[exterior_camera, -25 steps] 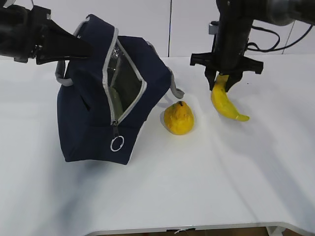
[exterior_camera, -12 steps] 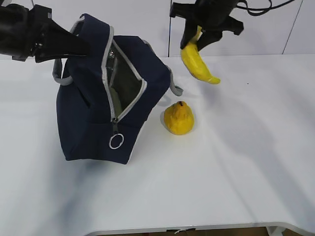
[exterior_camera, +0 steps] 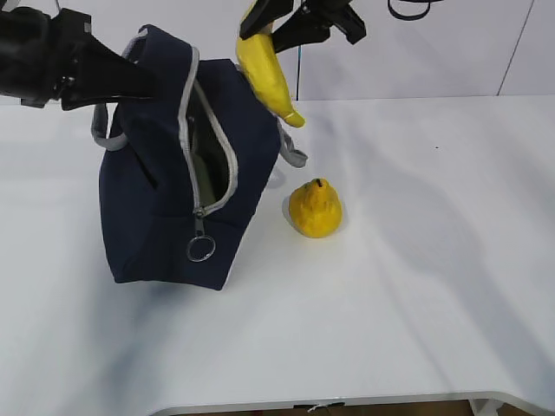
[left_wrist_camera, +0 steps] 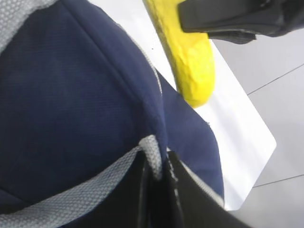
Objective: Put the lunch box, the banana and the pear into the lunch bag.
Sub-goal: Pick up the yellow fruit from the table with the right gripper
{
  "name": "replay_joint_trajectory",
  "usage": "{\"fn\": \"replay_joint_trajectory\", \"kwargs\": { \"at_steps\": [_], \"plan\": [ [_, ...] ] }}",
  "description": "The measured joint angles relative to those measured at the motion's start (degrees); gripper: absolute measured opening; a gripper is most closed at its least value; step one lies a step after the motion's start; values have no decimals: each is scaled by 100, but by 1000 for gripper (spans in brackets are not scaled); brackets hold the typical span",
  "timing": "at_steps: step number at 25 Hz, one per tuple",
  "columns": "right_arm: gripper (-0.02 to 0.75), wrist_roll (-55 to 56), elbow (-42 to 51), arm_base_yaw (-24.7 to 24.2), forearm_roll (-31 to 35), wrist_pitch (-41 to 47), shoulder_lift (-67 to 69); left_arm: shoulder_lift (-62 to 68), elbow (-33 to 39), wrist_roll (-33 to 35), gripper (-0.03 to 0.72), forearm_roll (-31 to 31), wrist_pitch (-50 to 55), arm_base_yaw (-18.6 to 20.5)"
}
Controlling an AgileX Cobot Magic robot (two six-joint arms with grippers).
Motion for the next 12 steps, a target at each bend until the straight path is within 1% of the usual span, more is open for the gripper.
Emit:
{"fn": "replay_joint_trajectory", "kwargs": {
  "at_steps": [12],
  "plan": [
    [297,-83,-65,61,656,0,0,0,0,0,8,-65,-11,0]
  ]
}}
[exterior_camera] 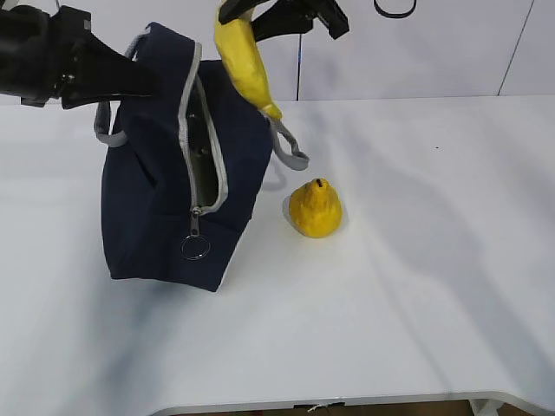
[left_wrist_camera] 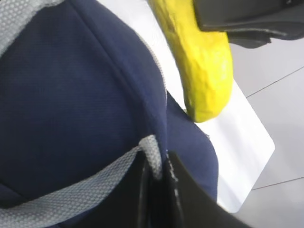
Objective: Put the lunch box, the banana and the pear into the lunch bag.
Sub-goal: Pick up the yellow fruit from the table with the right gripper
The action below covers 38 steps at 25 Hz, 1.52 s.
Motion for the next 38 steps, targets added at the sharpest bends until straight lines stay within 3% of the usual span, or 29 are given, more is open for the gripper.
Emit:
{"fn": "replay_joint_trajectory", "kwargs": {
  "at_steps": [9,21,29,34,38],
  "plan": [
    [296,-10,-100,0,600,0,-10,0,0,0,8,-12,0,0],
    [295,-107,-177,-133,525,0,-124,0,0,0,8,-107,0,0],
    [295,-150,-177,411,-263,0,-124,0,0,0,8,-131,0,0],
    [295,-66,-177,814,-1120,5,-124,0,0,0,8,-131,0,0],
    [295,23,-177,917,-1301,5,-10,0,0,0,8,-131,0,0]
  ]
}}
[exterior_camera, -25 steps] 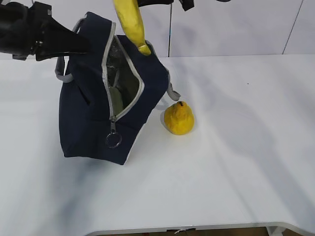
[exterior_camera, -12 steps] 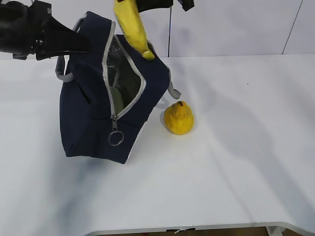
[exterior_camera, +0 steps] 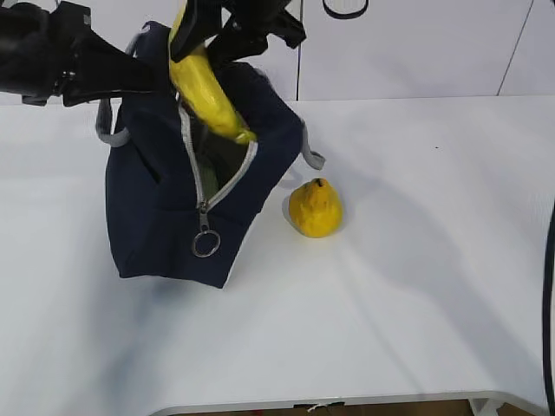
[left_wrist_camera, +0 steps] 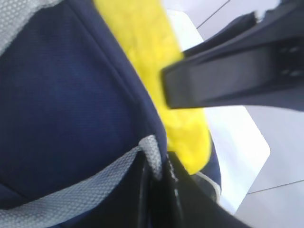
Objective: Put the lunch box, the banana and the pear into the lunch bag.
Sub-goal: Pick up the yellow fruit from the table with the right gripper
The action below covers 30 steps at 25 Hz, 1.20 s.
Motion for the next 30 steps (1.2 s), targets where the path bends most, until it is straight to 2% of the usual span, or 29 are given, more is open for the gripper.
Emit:
{"fn": "replay_joint_trajectory", "kwargs": {
  "at_steps": [18,21,25,30],
  "plan": [
    [300,58,0,0,452,0,803,0,0,0,8,-20,11,0],
    [344,-51,0,0,564,0,803,0,0,0,8,-8,11,0],
    [486,-113,0,0,702,-10,803,0,0,0,8,0,11,0],
    [526,-287,0,0,695,-10,776,0,0,0,8,25,11,0]
  ]
}}
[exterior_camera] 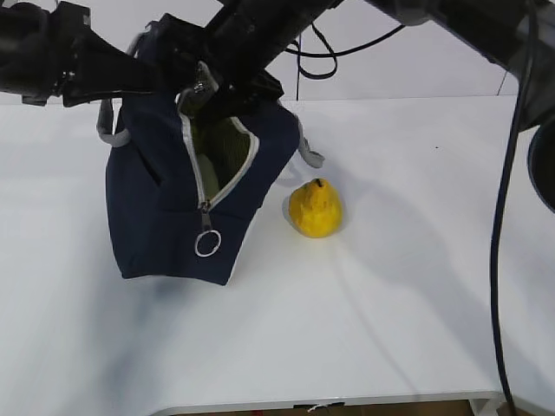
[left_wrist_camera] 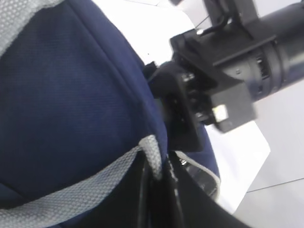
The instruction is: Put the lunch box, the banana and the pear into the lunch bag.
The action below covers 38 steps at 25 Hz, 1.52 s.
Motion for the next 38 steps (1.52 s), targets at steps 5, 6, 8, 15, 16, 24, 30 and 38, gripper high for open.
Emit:
{"fn": "replay_joint_trajectory", "kwargs": {
  "at_steps": [5,6,8,15,16,24,30,38],
  "plan": [
    [529,-99,0,0,-509,0,-351,0,0,5,8,78,22,202],
    [529,-120,0,0,-635,0,-462,0,0,5,8,132,38,251],
    [529,-161,0,0,-922,0,-651,0,0,5,8,280,62,360],
    [529,-533,0,0,-1904,10,-1162,0,0,13,8,548,355,507],
    [529,-533,0,0,-2014,10,-1221,0,0,13,8,591,403,507],
    [529,-729,812,0,-2468,19,-1715,0,0,13,8,1089,608,507],
    [529,-811,2148,0,-2777,19,-2224,0,0,13,8,1152,616,507],
    [529,-832,4090,0,-3017,-1043,-3667,0,0,13,8,1156,616,507]
  ]
}}
